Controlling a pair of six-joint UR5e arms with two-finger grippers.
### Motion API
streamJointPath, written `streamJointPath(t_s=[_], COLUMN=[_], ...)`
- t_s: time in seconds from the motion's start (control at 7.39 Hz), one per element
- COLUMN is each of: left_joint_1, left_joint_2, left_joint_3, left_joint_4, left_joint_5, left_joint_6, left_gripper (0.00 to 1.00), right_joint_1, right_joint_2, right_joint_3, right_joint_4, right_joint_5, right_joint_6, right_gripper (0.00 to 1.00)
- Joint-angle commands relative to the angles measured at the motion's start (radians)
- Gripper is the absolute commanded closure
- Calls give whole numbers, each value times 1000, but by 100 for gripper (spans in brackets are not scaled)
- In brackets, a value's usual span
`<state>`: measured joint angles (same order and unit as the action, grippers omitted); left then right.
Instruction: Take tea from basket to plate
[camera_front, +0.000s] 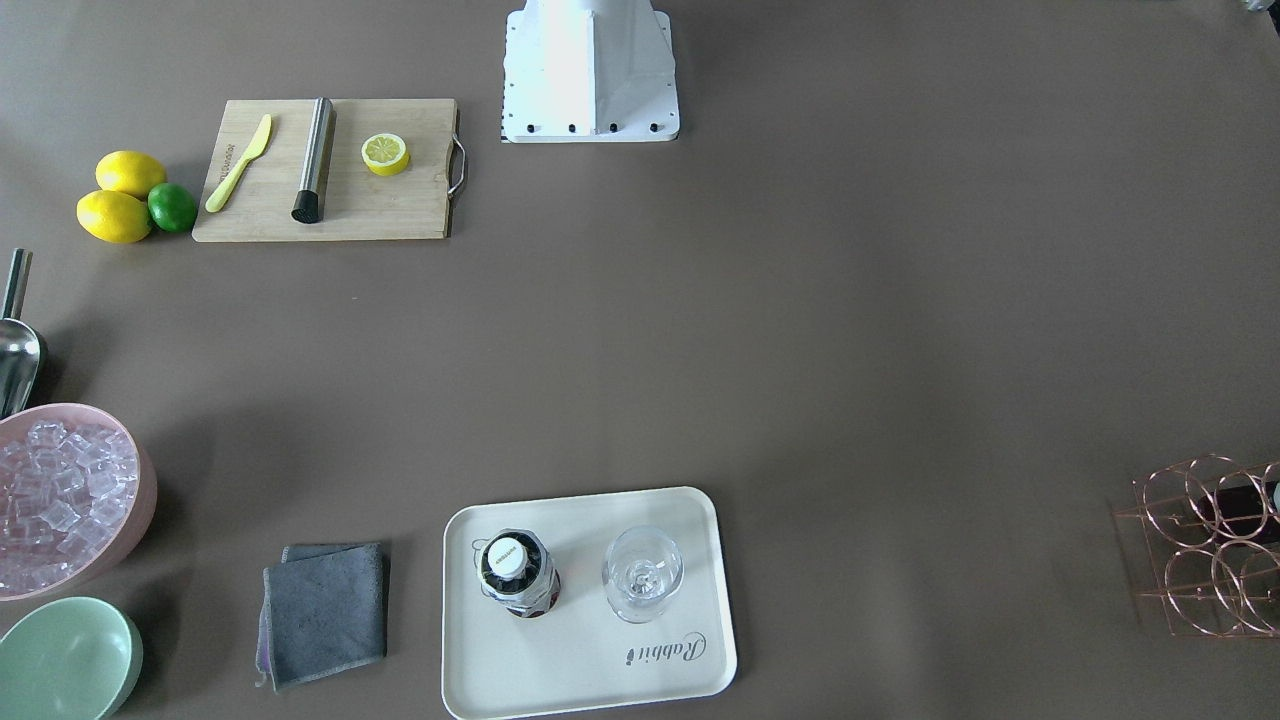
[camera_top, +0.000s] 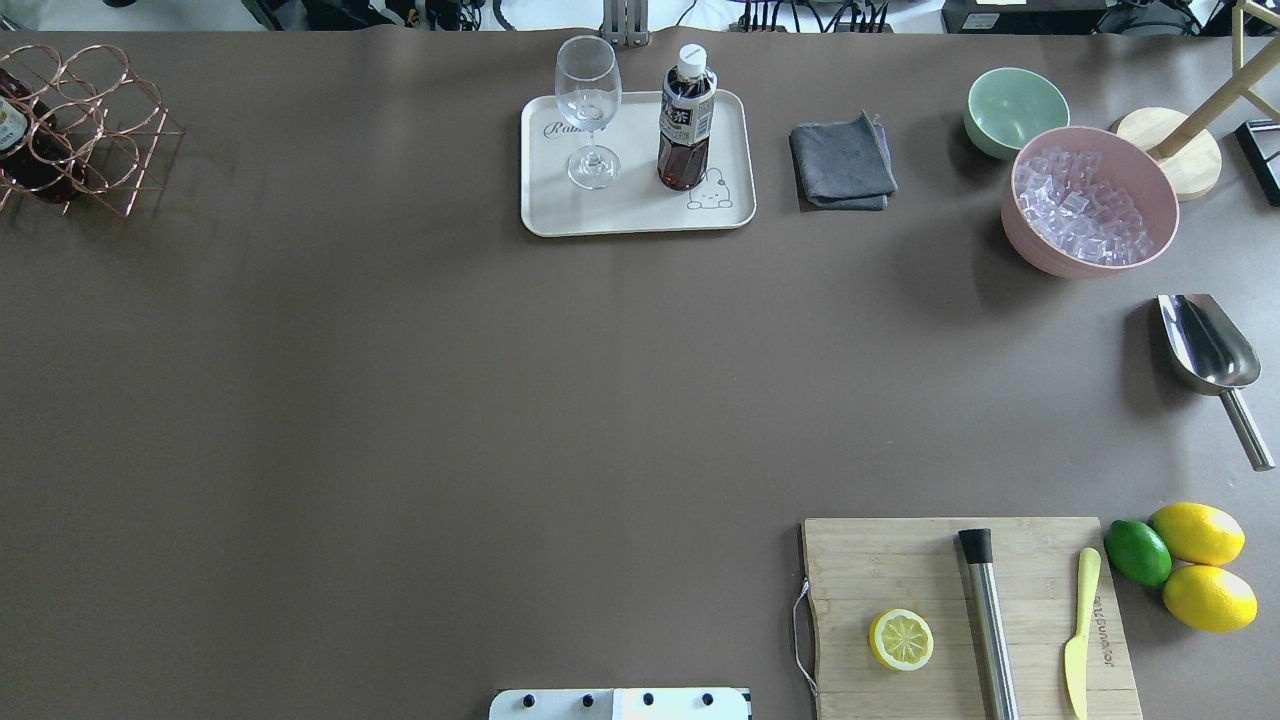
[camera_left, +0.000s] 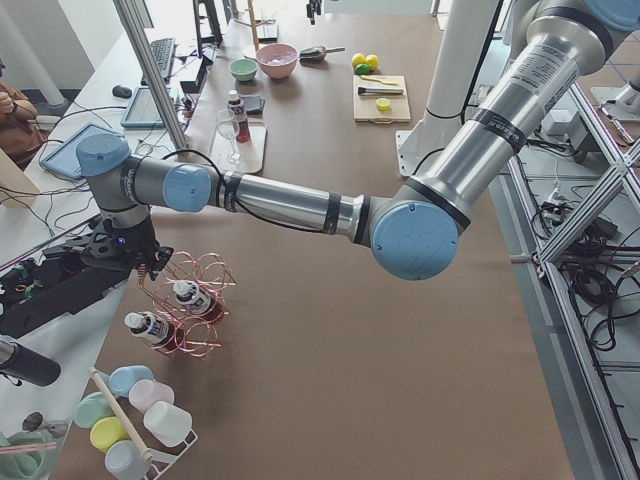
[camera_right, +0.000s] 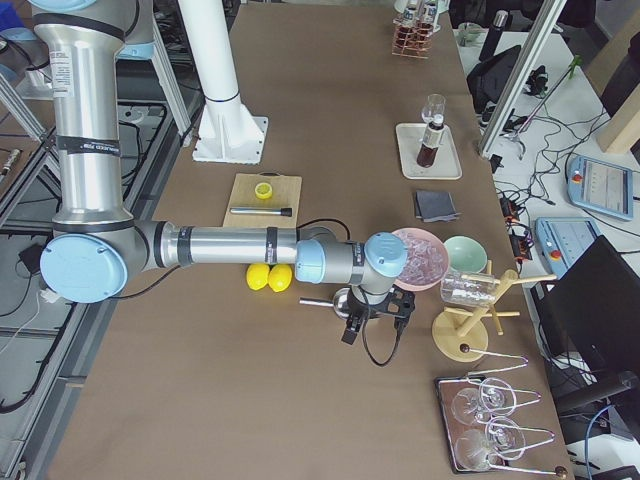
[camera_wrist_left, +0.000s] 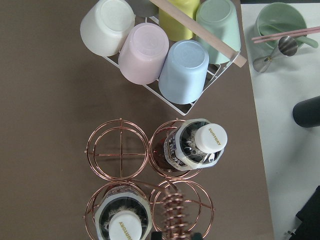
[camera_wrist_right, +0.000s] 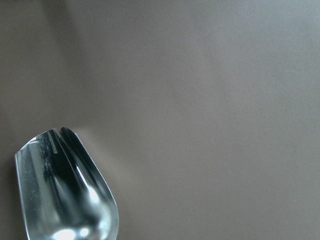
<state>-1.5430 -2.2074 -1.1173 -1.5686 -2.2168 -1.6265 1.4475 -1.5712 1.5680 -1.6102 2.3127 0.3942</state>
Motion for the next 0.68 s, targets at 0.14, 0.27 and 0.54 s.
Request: streamJointPath(t_s=[0.14, 0.27, 0.54], left_joint_1=[24, 24, 17], left_joint_2=[-1, 0, 11], left_joint_3=[5, 5, -28], left_joint_4=[-24, -28, -27], left_joint_5=[12, 12, 12], left_joint_6=[-18, -16, -9], left_gripper=[54, 31, 4], right_joint_1=[2, 2, 1], right_joint_2=[-1, 5, 10], right_joint_3=[-6, -14, -17], right_joint_4=[1, 3, 3], right_joint_5=[4, -2, 2], right_joint_6=[0, 0, -5], right_gripper=[1, 1, 1])
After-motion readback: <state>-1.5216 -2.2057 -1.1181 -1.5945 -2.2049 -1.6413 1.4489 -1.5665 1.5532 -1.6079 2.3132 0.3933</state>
